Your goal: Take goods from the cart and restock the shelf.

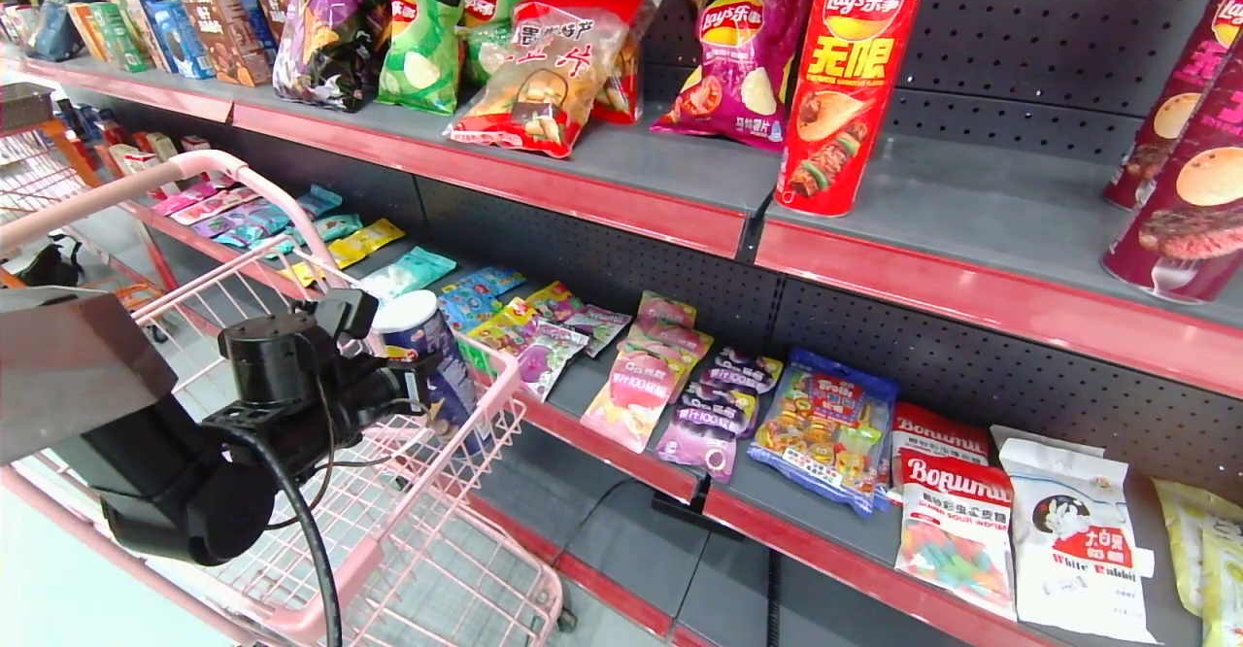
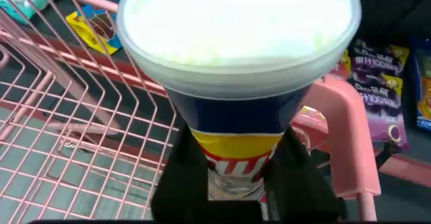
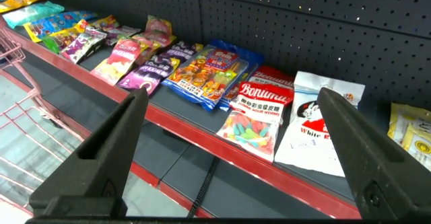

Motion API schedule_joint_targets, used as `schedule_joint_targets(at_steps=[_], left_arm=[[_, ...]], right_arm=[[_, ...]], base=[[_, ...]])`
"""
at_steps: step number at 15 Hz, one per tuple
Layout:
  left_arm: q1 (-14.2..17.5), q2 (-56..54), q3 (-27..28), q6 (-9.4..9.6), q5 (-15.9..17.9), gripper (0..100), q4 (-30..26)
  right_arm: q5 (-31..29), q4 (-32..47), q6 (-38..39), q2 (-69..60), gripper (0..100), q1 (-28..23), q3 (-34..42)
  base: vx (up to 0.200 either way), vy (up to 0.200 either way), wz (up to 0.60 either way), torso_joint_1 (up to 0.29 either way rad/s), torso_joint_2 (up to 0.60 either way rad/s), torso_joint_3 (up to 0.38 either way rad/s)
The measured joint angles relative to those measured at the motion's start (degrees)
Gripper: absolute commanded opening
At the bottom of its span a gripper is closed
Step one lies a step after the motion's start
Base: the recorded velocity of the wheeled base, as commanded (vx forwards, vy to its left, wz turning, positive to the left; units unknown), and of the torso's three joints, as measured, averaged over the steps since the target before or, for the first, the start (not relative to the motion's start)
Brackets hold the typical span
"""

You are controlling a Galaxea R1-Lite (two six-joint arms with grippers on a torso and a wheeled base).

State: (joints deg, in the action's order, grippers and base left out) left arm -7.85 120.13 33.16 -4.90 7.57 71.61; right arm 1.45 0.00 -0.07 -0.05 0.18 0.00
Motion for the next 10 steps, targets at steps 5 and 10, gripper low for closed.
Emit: schedule_joint_targets(at_steps=[5, 10], left_arm=[[0.33, -7.62, -0.96, -0.05, -0.05, 0, -8.39], [1.66, -28.54, 6.36, -0.67, 0.34, 0, -36.79]], right_arm=[[0.02, 0.02, 0.00, 0.00, 100, -0.02, 0.00], [0.02, 0.05, 0.00, 0.00, 100, -0.05, 0.00]], base=[[0.000, 0.000, 0.00, 0.000, 0.00, 0.000], [0.000, 0.000, 0.00, 0.000, 0.00, 0.000]])
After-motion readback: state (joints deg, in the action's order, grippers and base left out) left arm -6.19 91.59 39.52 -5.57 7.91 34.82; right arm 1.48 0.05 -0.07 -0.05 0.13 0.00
